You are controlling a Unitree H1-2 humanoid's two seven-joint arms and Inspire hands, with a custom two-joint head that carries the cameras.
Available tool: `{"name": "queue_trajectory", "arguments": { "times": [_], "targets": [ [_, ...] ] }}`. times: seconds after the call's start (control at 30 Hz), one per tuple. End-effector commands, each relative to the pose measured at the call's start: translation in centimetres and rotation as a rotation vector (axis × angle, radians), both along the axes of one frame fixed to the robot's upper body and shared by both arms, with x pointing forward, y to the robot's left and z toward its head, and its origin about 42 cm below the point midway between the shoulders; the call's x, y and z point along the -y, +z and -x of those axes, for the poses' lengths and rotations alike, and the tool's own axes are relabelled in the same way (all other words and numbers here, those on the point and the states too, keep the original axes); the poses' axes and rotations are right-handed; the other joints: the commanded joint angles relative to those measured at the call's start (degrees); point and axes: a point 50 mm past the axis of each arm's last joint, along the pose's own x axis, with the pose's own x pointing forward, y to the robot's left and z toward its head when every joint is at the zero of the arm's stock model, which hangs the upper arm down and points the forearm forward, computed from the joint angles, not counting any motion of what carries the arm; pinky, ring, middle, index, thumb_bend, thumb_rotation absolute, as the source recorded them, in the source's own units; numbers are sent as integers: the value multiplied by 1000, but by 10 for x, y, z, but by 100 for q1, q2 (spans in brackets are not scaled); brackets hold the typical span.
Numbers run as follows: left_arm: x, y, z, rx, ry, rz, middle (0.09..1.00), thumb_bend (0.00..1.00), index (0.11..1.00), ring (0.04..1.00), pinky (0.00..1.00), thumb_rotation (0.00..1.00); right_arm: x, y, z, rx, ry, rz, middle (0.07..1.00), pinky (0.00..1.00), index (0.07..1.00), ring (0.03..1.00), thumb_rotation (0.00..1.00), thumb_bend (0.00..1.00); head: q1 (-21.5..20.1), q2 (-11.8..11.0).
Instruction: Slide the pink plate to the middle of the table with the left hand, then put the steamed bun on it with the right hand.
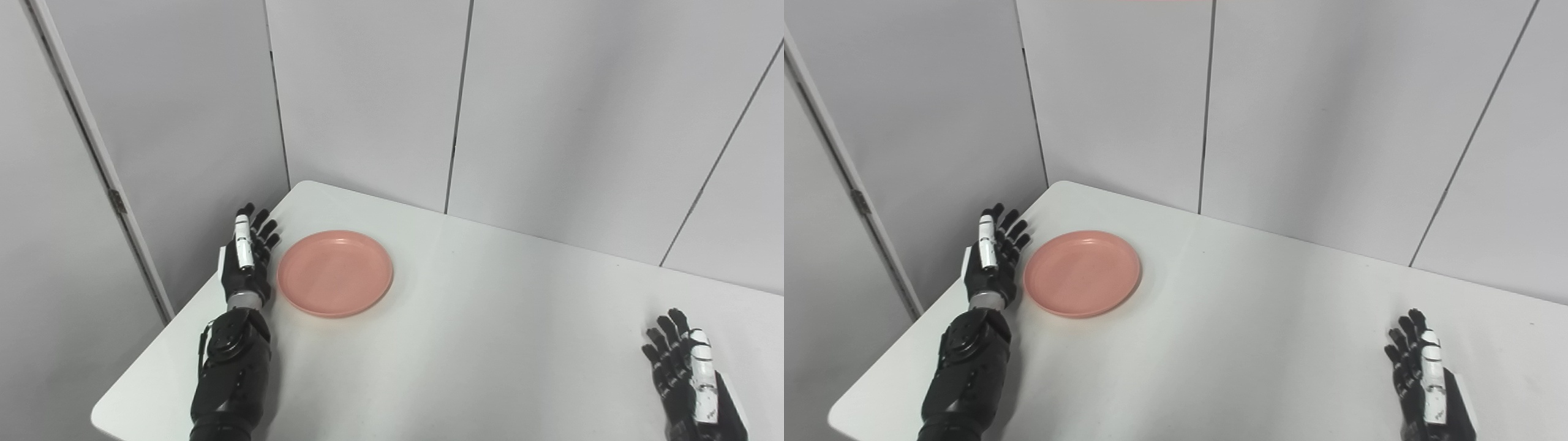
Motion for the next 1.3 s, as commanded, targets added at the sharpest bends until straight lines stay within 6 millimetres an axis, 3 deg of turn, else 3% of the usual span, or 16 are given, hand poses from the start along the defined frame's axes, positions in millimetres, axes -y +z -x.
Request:
{"name": "queue_trajectory", "arguments": {
  "times": [0.0, 0.33, 0.87, 1.27],
  "targets": [
    [18, -18, -2, -69, -61, 63, 912, 418, 918, 892, 895, 1000, 0, -24, 11, -131, 5, 4, 1000, 1000, 1000, 1000, 1000, 225, -2, 5],
    [59, -33, -11, -131, -221, 81, 912, 416, 913, 899, 914, 1000, -4, -25, 13, -137, -4, -15, 1000, 1000, 1000, 1000, 1000, 229, -198, 66],
    [93, -46, -4, -168, -432, 122, 922, 428, 924, 919, 928, 1000, -16, -31, 17, -146, 6, 6, 1000, 1000, 1000, 1000, 1000, 274, -970, 143],
    [163, -37, 14, -169, -666, 133, 953, 400, 948, 947, 969, 1000, -25, -37, 16, -154, -4, 12, 1000, 1000, 1000, 1000, 1000, 306, -1529, 254]
  ]
}}
